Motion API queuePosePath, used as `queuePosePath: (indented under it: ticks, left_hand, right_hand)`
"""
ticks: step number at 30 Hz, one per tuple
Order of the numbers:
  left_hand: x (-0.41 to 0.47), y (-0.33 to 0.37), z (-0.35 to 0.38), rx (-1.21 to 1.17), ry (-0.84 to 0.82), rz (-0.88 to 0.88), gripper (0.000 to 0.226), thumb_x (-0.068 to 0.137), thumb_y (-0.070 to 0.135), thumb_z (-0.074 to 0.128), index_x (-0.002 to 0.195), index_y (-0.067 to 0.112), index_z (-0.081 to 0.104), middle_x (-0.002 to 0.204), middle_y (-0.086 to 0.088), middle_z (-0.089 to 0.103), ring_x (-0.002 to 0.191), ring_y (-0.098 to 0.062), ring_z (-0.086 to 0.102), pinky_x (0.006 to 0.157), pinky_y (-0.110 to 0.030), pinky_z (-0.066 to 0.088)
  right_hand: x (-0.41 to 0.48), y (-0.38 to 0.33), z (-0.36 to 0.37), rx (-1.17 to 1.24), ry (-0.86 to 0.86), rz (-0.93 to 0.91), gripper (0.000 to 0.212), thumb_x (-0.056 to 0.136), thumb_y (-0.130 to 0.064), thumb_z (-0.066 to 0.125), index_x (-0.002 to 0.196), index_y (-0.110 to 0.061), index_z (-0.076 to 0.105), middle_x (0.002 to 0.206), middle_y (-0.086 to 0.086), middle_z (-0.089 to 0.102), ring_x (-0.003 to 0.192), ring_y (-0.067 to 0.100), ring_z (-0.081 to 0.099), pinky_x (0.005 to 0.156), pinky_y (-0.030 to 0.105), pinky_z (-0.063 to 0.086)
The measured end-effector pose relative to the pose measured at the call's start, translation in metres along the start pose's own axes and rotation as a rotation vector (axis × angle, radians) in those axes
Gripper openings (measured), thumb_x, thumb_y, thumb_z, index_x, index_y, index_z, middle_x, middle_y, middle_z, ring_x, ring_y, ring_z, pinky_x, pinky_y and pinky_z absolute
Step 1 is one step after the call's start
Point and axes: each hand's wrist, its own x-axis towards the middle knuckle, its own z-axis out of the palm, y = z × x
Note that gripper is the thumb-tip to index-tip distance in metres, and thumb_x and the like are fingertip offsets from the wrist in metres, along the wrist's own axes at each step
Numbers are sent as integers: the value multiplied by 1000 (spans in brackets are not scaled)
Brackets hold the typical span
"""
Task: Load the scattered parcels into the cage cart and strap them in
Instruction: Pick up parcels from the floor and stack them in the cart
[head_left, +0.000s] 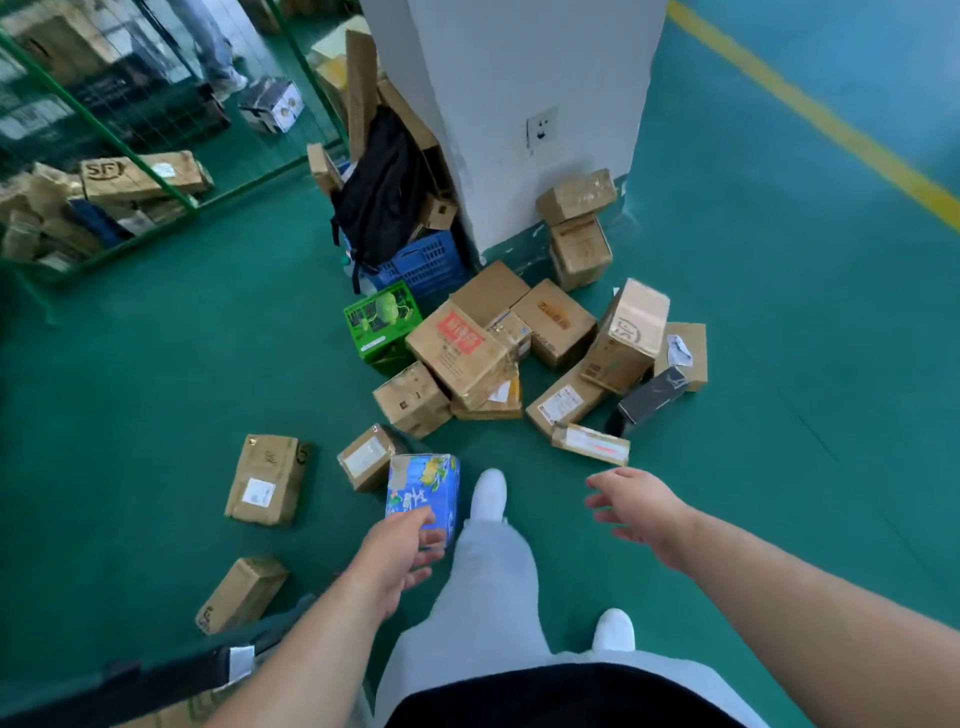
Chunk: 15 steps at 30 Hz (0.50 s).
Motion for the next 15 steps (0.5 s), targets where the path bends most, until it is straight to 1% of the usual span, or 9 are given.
queuePosePath:
  ticks: [2, 6, 7, 9, 11, 13, 15]
  left_hand:
    - [36, 29, -3, 23, 6, -20, 21, 100, 30, 56, 112, 15, 66, 101, -5, 74, 79, -20, 68, 77, -34, 48]
    - [132, 106, -6, 157, -3, -4, 22, 102, 25, 53, 114, 10, 63, 97, -6, 69, 75, -20, 61, 66, -30, 44]
    - [159, 127, -8, 202, -1, 7, 21, 103, 25, 52, 114, 10, 62, 96, -5, 67, 73, -19, 60, 67, -30, 44]
    - [233, 174, -9, 323, -17, 8, 21, 104, 27, 51, 113, 12, 61, 96, -4, 68, 75, -18, 61, 76, -33, 45]
    - [299, 212, -16, 413, -25, 5, 22, 102, 29, 51, 110, 11, 62, 100, -7, 71, 77, -19, 61, 78, -33, 44]
    - [355, 246, -21, 493, -31, 27, 24, 97, 33, 54, 104, 12, 64, 100, -7, 71, 80, -22, 62, 74, -31, 47]
    - [426, 277, -25, 623, -12, 68, 27, 90, 39, 55, 101, 17, 65, 102, -4, 72, 91, -25, 65, 81, -33, 52]
  right_hand:
    - [23, -17, 7, 22, -3, 35, 21, 104, -31, 50, 116, -18, 62, 111, 3, 70, 107, 23, 67, 83, 33, 52]
    - [83, -59, 27, 56, 7, 100, 21, 103, -33, 51, 115, -21, 63, 111, 1, 71, 103, 20, 68, 82, 33, 53]
    - [98, -70, 33, 69, 16, 118, 21, 103, -33, 51, 114, -21, 64, 110, 1, 71, 102, 20, 68, 82, 34, 52]
    - [149, -94, 51, 81, 46, 180, 20, 103, -32, 52, 112, -21, 65, 108, 2, 72, 102, 22, 69, 80, 33, 52]
    - [195, -113, 73, 47, 44, 247, 19, 102, -32, 52, 109, -21, 66, 107, 3, 73, 102, 23, 70, 79, 33, 52]
    - [241, -131, 96, -31, -4, 269, 19, 100, -33, 54, 103, -21, 68, 104, 1, 74, 99, 22, 71, 84, 36, 54]
    - [303, -149, 122, -92, -60, 278, 20, 99, -33, 54, 100, -22, 70, 100, -2, 75, 96, 20, 71, 89, 38, 56]
